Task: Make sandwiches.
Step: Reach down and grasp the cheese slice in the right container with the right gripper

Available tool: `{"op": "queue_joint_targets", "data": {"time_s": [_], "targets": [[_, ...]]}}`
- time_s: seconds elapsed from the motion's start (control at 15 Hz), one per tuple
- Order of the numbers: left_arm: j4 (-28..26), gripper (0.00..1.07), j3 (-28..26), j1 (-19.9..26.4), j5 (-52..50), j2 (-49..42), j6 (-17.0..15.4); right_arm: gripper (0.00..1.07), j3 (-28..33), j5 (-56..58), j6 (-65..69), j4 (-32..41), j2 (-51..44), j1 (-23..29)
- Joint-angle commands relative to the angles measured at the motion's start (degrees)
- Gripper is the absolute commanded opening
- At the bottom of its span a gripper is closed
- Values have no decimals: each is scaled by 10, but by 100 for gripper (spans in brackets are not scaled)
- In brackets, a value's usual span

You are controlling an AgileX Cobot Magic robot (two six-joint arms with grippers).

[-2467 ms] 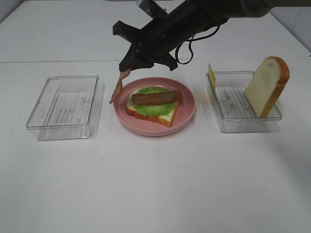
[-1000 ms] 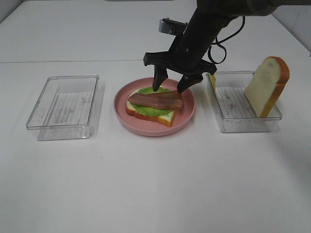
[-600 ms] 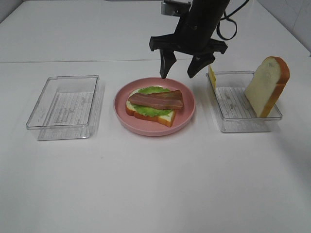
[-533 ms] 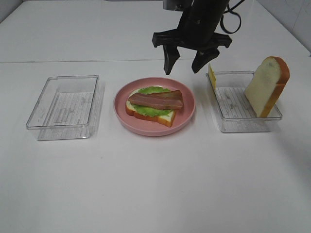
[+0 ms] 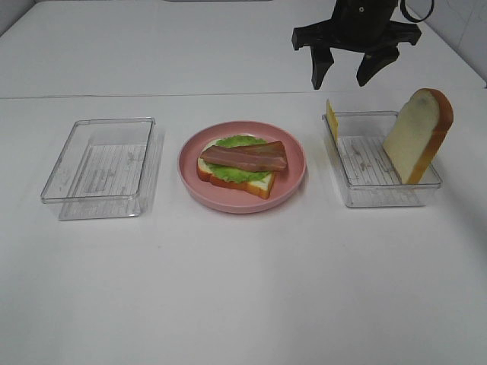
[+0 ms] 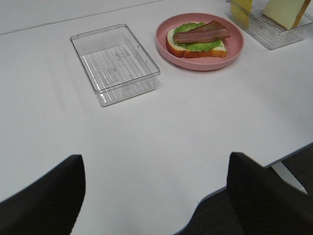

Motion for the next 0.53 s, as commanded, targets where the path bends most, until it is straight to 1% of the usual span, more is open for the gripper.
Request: {"op": "queue_joint_targets", "data": {"time_s": [0.07, 0.4, 0.53], "targets": [[1, 76, 2, -3, -6, -11, 3, 67, -4, -35, -16, 18, 0, -7], [1, 76, 2, -3, -6, -11, 3, 66, -4, -44, -19, 23, 36, -18], [1, 76, 2, -3, -6, -11, 3, 65, -4, -45, -21, 37, 67, -21]]}}
